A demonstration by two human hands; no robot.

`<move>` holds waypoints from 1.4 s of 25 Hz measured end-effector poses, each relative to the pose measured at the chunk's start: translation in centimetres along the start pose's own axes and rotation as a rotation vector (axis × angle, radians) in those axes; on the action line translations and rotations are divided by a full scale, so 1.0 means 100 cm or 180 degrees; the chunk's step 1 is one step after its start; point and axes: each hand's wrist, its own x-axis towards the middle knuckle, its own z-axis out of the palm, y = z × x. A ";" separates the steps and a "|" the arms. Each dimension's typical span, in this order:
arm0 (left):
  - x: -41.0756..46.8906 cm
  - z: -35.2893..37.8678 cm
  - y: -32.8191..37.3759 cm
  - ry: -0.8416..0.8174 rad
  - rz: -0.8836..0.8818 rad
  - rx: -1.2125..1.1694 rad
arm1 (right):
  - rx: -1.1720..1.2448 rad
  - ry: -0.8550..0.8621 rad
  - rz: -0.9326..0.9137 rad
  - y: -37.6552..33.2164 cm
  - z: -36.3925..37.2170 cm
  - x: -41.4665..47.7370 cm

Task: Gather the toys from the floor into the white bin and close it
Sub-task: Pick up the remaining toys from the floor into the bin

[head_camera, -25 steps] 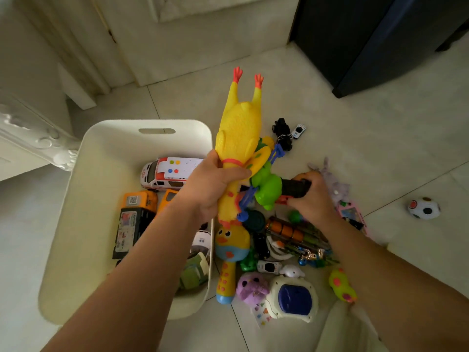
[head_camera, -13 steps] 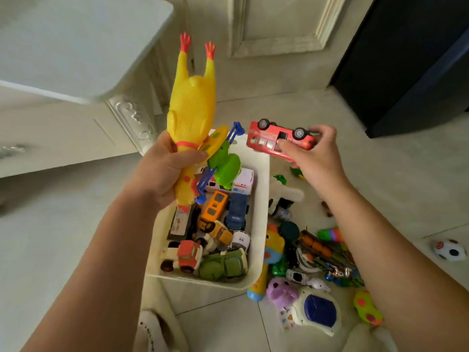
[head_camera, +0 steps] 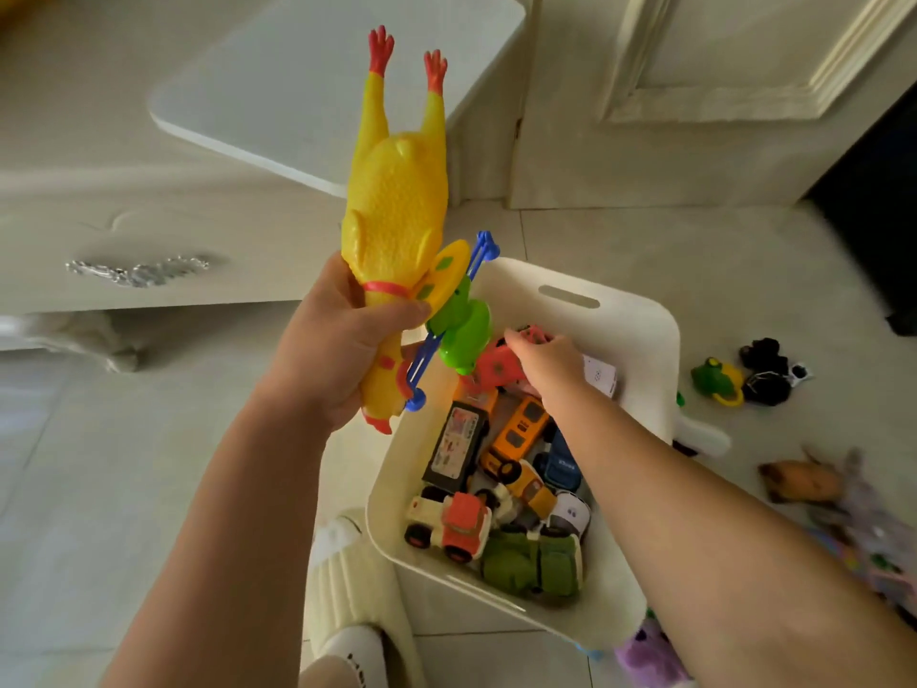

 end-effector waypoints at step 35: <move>0.000 0.064 -0.103 -0.0427 -0.1242 0.0232 | 0.0949 -0.1429 0.0575 0.057 -0.062 -0.056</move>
